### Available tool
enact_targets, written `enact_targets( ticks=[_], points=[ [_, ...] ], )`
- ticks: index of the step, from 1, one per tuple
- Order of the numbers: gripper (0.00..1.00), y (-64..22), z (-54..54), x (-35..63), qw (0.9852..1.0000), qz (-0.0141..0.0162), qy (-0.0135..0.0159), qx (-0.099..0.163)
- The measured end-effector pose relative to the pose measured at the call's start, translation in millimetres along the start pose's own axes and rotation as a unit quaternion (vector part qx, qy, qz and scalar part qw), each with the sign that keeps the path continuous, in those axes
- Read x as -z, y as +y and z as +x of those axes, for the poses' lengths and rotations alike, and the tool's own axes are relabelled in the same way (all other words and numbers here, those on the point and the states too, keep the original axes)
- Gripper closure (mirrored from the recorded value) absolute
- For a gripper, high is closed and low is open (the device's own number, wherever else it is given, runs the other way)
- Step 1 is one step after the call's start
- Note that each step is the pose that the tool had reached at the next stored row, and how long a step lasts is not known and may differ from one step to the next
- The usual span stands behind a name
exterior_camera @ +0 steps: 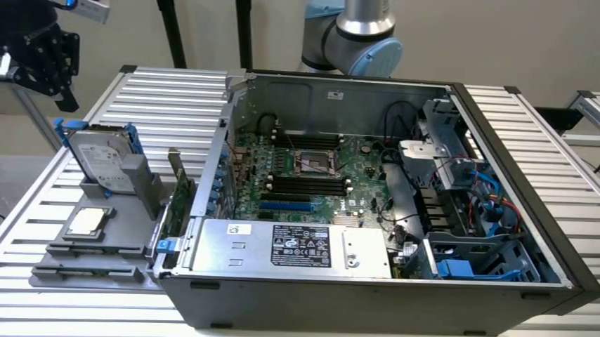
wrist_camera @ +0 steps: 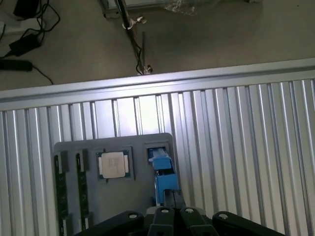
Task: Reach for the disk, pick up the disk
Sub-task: 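Pick up the disk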
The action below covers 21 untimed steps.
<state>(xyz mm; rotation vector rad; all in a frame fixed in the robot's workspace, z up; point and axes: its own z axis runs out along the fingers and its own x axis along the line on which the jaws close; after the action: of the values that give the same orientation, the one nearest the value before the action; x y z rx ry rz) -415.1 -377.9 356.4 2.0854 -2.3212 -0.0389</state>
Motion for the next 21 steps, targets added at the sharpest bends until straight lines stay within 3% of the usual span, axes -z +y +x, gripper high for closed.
enact_targets(
  ticks=[7, 11, 12, 14, 18, 19, 21],
  points=[
    [0.88, 2.8, 0.3, -0.1, 0.9999, 0.0000, 0.0004, 0.011],
    [0.64, 2.8, 0.3, -1.2, 0.9999, 0.0000, 0.0005, 0.014],
    [0.64, 2.8, 0.3, -1.7, 0.9999, 0.0000, 0.0006, 0.016],
    [0.53, 2.7, 0.3, -3.0, 0.9998, 0.0000, 0.0007, 0.020],
    [0.47, 2.4, 0.2, -8.6, 0.9996, 0.0000, 0.0010, 0.029],
    [0.40, 2.3, 0.3, -10.5, 0.9995, -0.0001, 0.0011, 0.031],
    [0.40, 2.2, 0.3, -14.1, 0.9994, 0.0000, 0.0012, 0.036]
  ],
)
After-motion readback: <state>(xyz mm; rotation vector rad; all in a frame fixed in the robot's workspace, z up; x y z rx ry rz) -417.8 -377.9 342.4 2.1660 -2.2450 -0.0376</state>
